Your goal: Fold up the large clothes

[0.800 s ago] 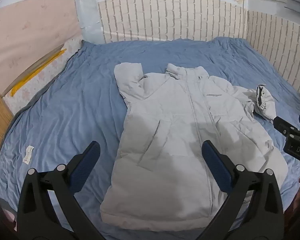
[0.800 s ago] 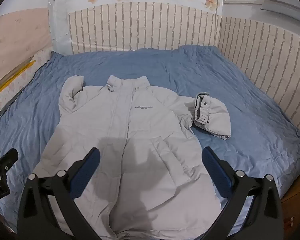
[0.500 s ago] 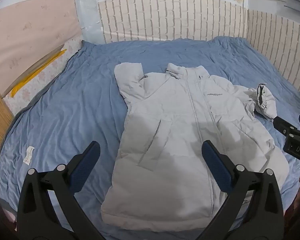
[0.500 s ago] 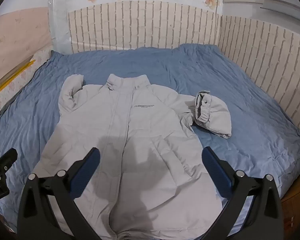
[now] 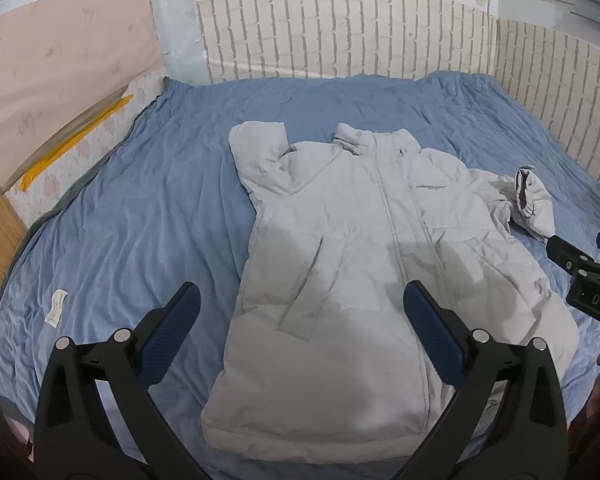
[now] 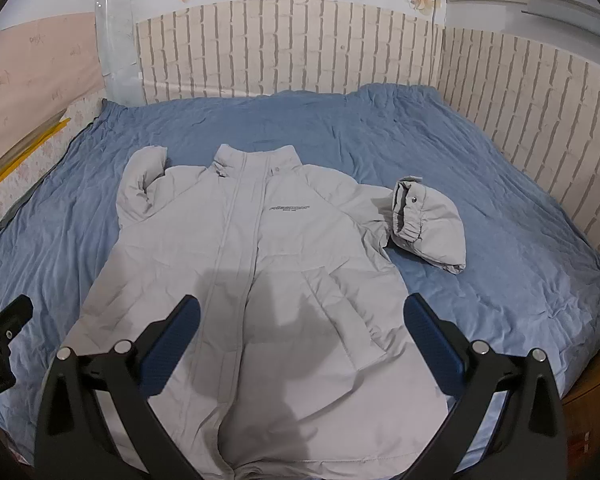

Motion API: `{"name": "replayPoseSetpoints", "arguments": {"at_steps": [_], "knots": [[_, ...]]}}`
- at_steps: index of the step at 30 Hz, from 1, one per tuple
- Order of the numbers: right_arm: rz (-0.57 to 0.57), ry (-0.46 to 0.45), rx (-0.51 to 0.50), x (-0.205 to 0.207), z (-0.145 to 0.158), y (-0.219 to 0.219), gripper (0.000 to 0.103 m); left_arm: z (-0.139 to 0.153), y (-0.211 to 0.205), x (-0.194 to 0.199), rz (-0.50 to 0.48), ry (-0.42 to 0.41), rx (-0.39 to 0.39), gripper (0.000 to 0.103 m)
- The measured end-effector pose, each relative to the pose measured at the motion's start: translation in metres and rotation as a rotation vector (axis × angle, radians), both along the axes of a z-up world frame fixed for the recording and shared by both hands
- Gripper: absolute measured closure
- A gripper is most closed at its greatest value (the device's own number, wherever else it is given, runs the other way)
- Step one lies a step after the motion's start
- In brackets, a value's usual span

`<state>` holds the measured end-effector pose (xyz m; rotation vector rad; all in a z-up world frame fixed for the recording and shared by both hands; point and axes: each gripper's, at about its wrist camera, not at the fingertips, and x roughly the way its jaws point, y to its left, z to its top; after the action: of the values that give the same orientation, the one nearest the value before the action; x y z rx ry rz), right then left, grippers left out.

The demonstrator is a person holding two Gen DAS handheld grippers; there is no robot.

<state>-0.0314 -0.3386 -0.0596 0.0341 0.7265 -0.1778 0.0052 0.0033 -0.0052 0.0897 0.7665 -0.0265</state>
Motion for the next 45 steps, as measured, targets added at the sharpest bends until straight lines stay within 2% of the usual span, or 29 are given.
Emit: {"name": "replayPoseSetpoints", "arguments": {"at_steps": [45], "knots": [[-0.002,0.015,0.001,0.003,-0.011,0.000,0.002,-0.004,0.004,0.001,0.015,0.011,-0.004,0.003]]}}
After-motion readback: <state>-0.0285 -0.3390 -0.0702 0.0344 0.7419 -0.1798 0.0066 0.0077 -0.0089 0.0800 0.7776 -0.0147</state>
